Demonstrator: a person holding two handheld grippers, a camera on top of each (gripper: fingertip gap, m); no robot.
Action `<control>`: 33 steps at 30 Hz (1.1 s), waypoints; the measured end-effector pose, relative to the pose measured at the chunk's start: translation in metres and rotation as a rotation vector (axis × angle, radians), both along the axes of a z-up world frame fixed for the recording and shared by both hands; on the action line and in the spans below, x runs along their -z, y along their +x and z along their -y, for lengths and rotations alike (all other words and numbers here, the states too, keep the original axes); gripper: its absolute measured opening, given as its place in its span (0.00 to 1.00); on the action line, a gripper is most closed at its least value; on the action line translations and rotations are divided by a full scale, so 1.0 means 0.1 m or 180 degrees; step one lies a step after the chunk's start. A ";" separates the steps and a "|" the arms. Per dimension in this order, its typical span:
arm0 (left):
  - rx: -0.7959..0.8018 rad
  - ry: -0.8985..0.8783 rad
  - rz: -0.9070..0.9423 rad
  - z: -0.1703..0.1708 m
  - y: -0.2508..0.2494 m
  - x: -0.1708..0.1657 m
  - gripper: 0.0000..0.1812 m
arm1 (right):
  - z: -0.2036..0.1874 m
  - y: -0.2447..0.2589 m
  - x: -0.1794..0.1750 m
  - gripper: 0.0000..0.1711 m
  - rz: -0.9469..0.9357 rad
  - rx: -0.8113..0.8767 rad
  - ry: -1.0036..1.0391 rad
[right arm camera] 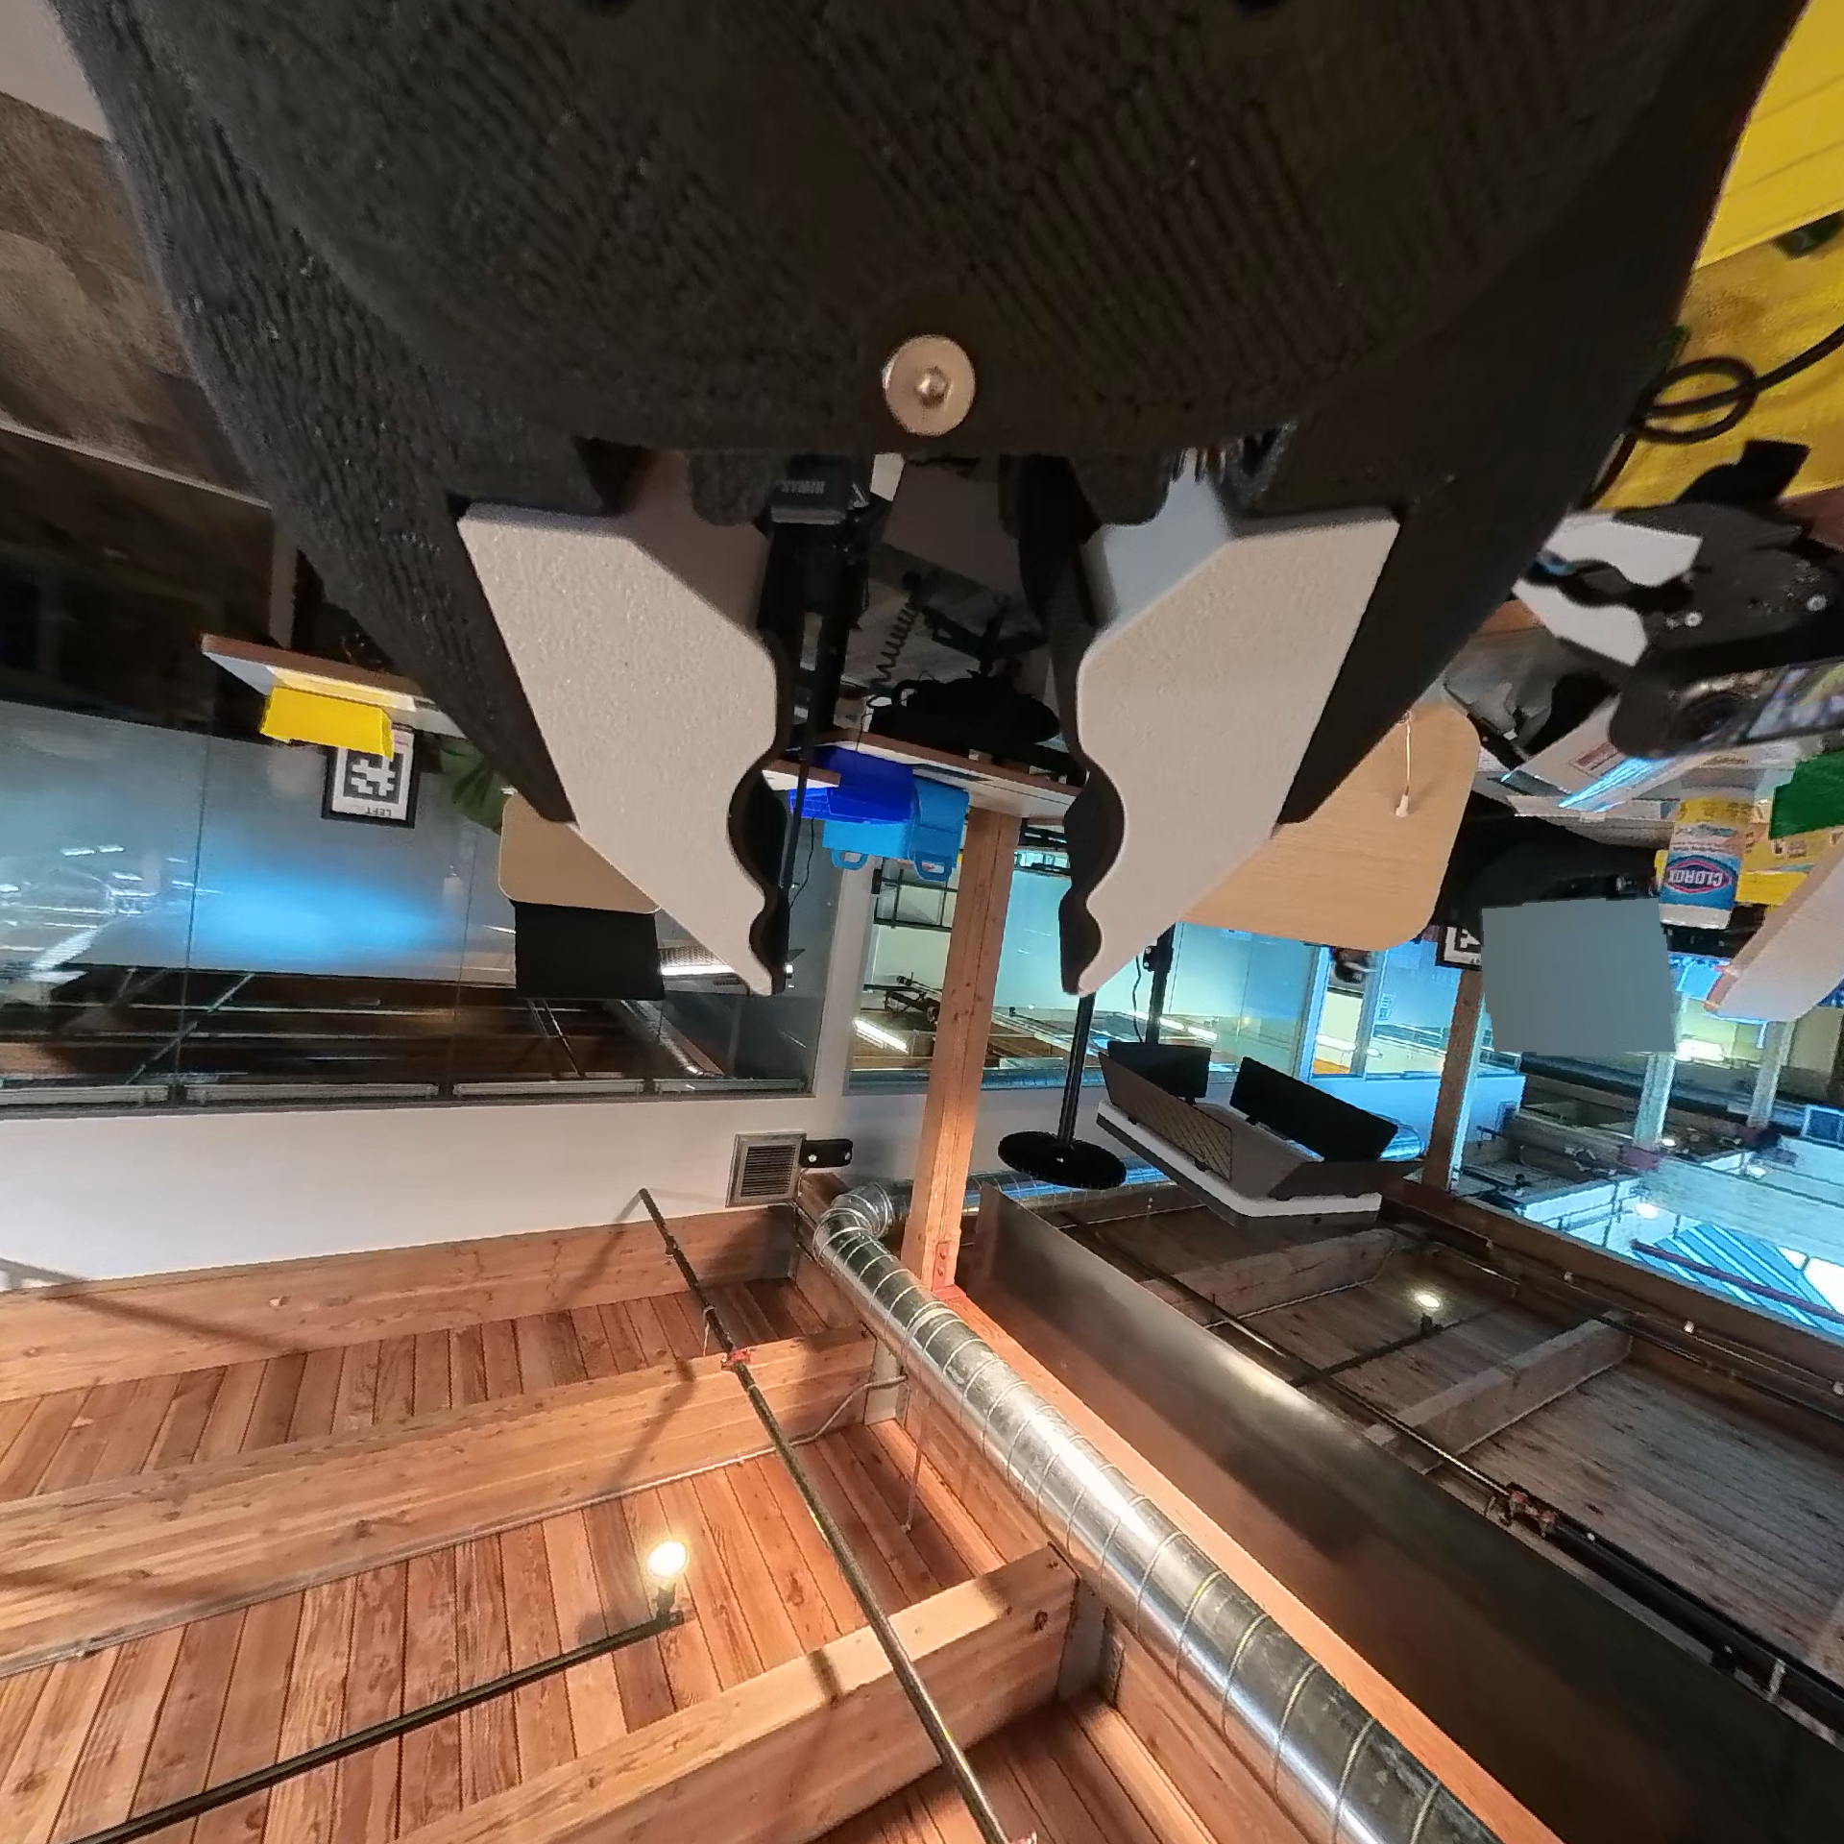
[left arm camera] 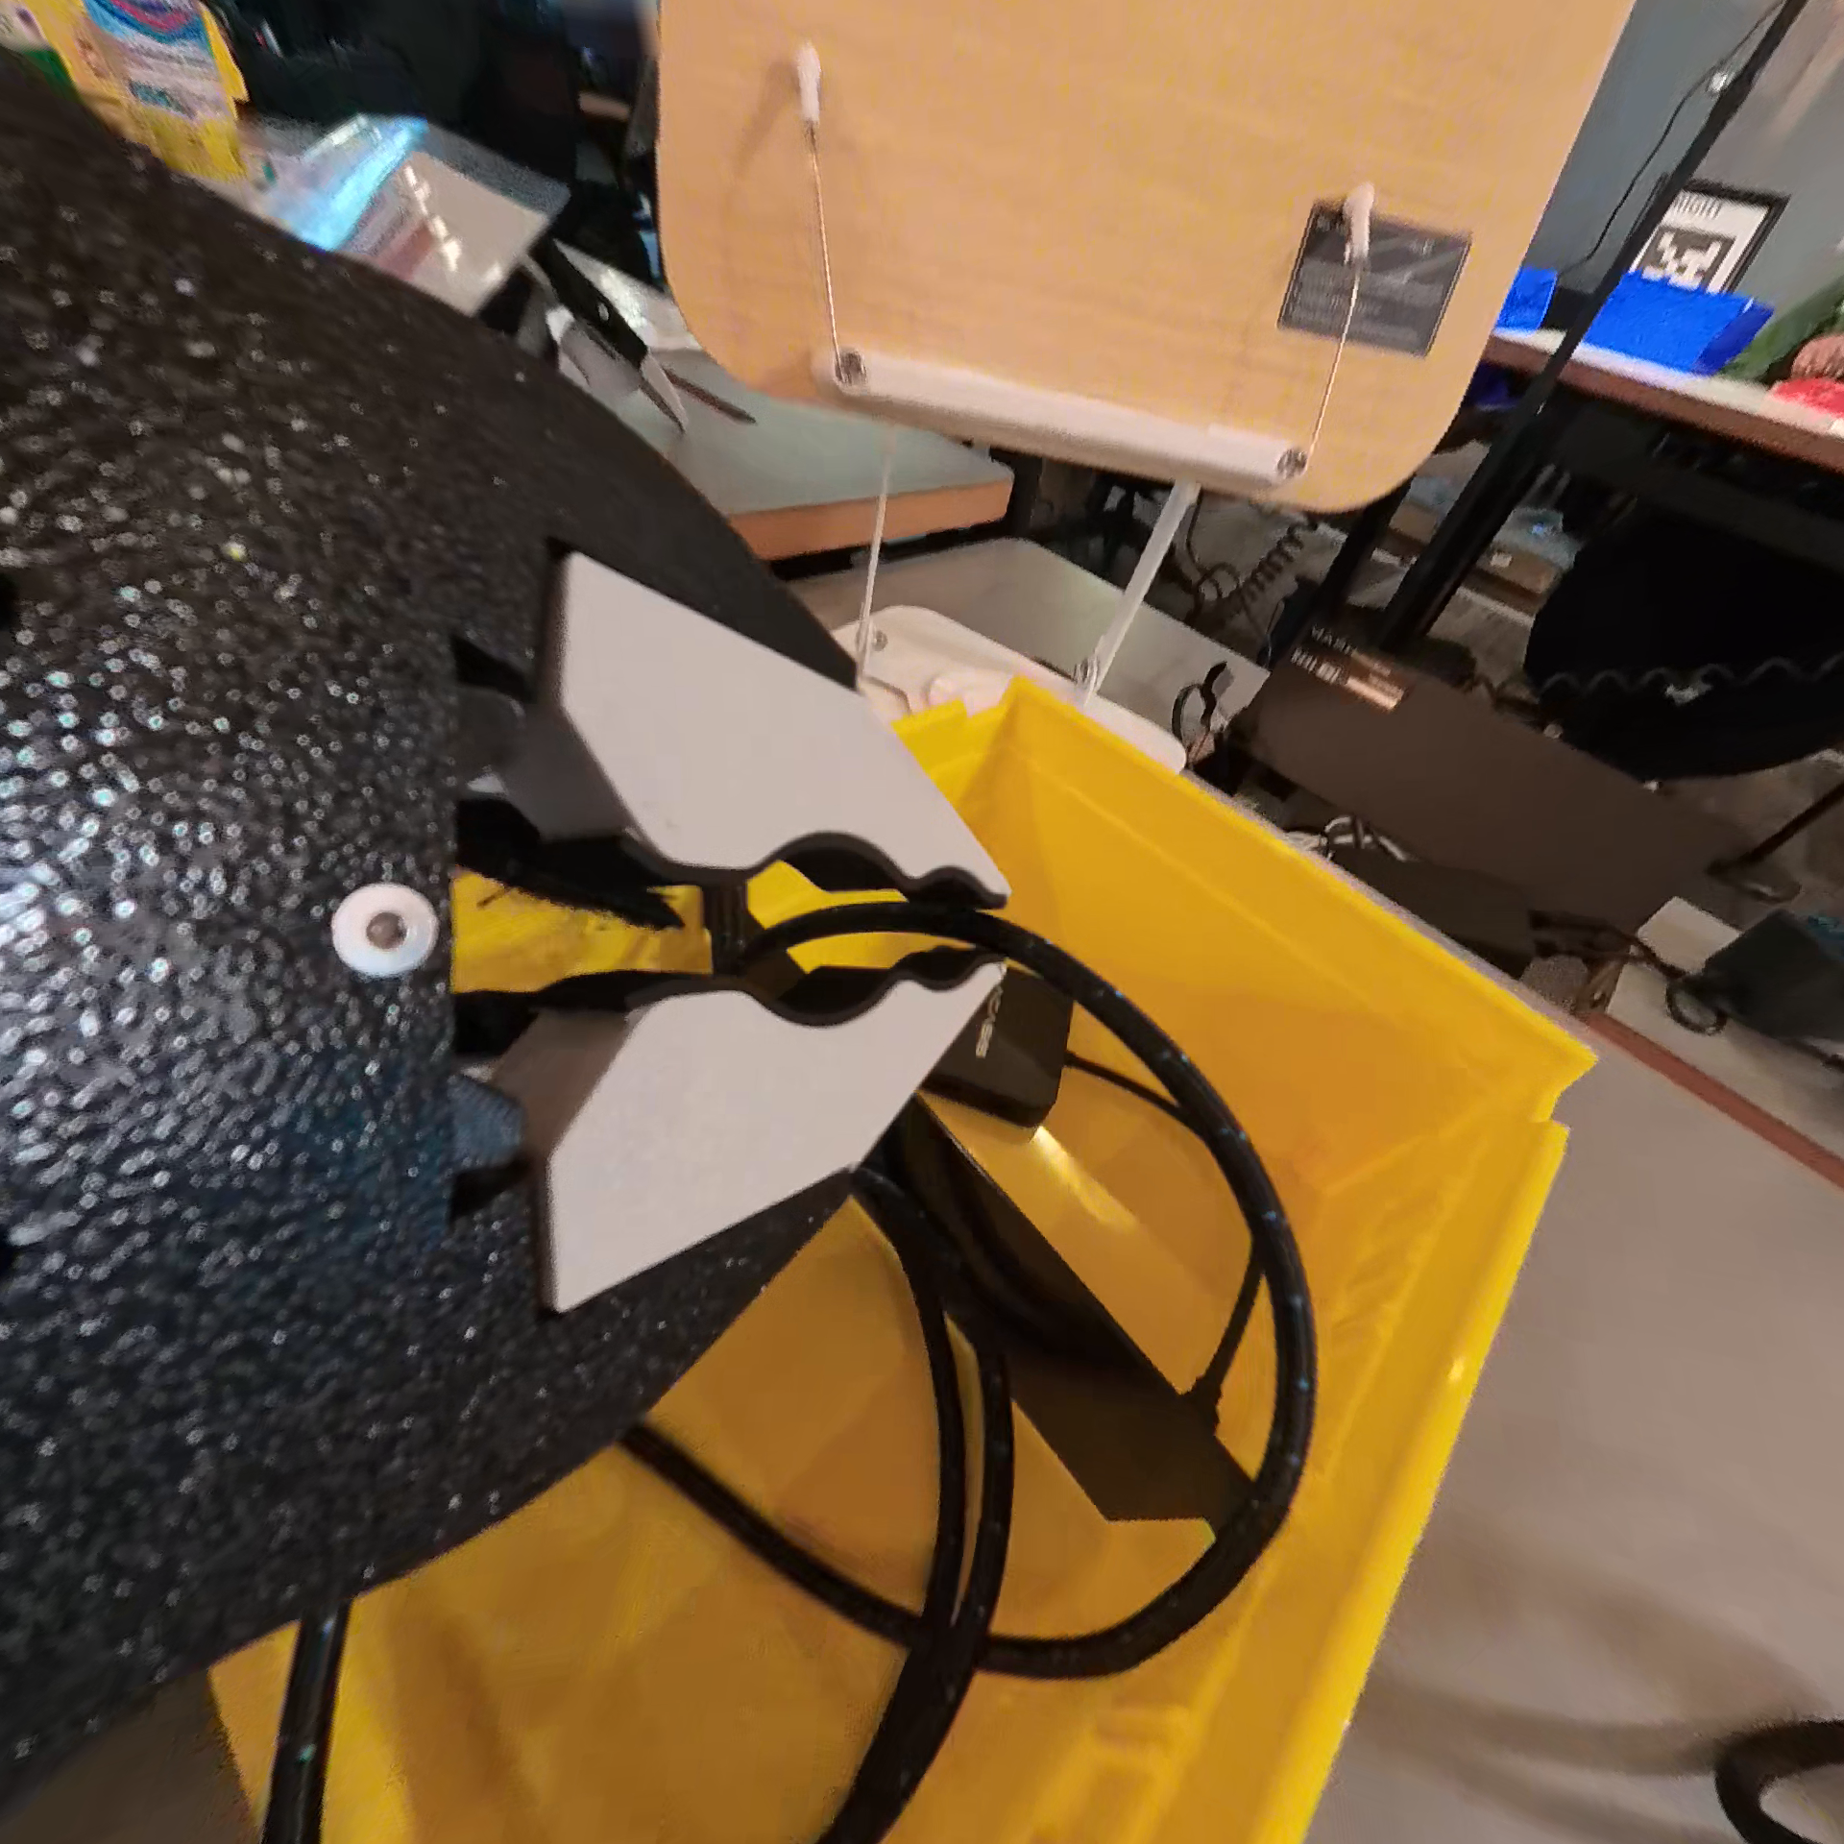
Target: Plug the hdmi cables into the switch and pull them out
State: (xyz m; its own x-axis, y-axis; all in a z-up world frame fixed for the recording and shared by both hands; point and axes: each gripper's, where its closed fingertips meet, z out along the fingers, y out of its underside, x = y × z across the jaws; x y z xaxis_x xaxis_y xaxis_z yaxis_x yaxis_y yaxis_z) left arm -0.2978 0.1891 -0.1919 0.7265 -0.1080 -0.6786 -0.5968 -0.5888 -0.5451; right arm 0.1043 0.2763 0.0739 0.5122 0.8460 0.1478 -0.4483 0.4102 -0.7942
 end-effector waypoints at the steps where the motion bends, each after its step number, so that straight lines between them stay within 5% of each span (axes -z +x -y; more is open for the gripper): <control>1: -0.0015 0.0044 -0.0040 0.02 0.01 -0.07 0.03 | 0.00 0.00 0.00 0.31 0.0001 0.0000 -0.0006; 18: 0.0023 0.1296 -0.0324 0.19 0.44 -1.45 0.02 | 0.02 -0.01 0.00 0.31 0.0011 -0.0002 0.0008; 27: 0.0484 0.1861 -0.0262 0.08 0.99 -2.14 0.02 | 0.02 0.02 -0.01 0.31 -0.0014 -0.0007 0.0004; 33: 0.0965 0.1904 -0.0069 -0.07 1.46 -2.31 0.02 | 0.03 0.05 -0.02 0.31 -0.0034 -0.0017 0.0018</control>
